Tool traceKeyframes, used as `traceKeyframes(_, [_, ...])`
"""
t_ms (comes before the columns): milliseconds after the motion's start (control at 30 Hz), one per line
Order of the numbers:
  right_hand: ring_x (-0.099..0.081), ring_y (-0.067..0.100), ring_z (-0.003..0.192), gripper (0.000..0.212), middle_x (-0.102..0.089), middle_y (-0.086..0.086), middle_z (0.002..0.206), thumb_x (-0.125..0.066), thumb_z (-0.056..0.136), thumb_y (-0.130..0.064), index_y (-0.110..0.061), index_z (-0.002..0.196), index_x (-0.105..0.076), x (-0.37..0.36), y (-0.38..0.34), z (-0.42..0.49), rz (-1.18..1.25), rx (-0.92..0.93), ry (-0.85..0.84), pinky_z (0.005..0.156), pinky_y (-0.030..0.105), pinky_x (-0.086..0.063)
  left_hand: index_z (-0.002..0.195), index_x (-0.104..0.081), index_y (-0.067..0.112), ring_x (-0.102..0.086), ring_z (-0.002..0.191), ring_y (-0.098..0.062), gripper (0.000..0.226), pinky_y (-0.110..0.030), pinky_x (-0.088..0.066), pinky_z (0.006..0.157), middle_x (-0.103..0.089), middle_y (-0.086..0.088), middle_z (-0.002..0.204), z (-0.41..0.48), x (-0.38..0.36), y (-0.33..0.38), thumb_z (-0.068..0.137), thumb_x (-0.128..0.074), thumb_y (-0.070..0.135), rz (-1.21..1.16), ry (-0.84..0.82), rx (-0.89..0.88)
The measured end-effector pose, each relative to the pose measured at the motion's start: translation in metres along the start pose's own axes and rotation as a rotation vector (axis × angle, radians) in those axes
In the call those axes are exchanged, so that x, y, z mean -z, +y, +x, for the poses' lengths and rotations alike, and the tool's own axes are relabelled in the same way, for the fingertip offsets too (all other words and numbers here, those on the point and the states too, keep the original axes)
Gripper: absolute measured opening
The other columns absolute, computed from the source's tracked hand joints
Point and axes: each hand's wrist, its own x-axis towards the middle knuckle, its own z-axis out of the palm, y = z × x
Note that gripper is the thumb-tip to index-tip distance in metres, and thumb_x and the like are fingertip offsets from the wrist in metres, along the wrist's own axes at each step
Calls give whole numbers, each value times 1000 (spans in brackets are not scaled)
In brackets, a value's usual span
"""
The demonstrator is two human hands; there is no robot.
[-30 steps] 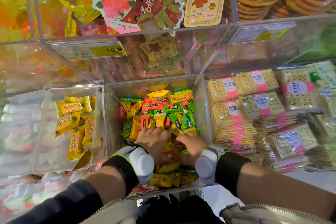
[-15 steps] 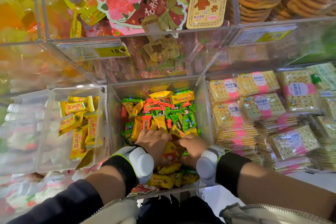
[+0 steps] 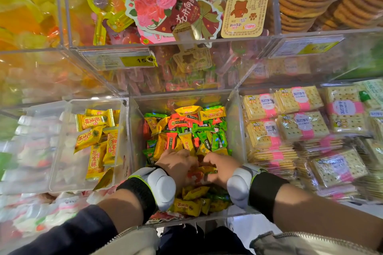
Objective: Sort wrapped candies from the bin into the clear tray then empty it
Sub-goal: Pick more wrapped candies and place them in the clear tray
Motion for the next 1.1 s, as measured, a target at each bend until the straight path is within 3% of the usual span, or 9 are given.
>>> traceKeyframes(200, [-54,25,110,47,-54,8,125,-60,86,-30,-21,129,-43,2,-1,1,21,14,25,84,25,-42,134,-40,28,-39,127,-25,47,-39,-22,110,-45,-3,133,-4,8,-1,89,-51,38,-12,6,5])
traceKeyframes(333, [-56,25,108,43,-57,6,122,-58,86,-33,-23,125,-47,4,-4,0,45,8,57,87,29,-47,136,-40,25,-40,125,-24,47,-37,-28,105,-44,-3,135,-7,12,-2,91,-49,33,-62,33,12])
traceKeyframes(600, [-58,23,105,41,-59,4,122,-57,87,-33,-22,125,-47,9,-10,-3,52,20,131,82,25,-44,133,-43,23,-48,120,-26,46,-36,-43,98,-42,-4,137,-10,18,-4,89,-51,33,-166,74,64])
traceKeyframes(833, [-56,17,97,44,-54,2,127,-57,87,-35,-24,128,-46,16,-15,-7,122,36,160,74,19,-38,135,-40,24,-49,116,-27,47,-35,-44,96,-43,-6,132,-19,26,-4,90,-50,28,-244,128,71])
traceKeyframes(967, [-49,13,83,45,-51,-3,111,-61,85,-33,-21,127,-48,20,-22,-8,227,45,211,76,26,-47,135,-39,24,-47,120,-28,47,-36,-42,99,-41,-7,133,-26,36,-6,90,-51,27,-302,189,62])
traceKeyframes(1100, [-59,17,92,40,-49,-6,105,-66,80,-36,-24,116,-55,26,-33,-11,321,63,263,88,42,-53,133,-41,25,-48,116,-24,45,-31,-39,96,-42,-4,130,-34,44,-10,89,-53,26,-378,305,67])
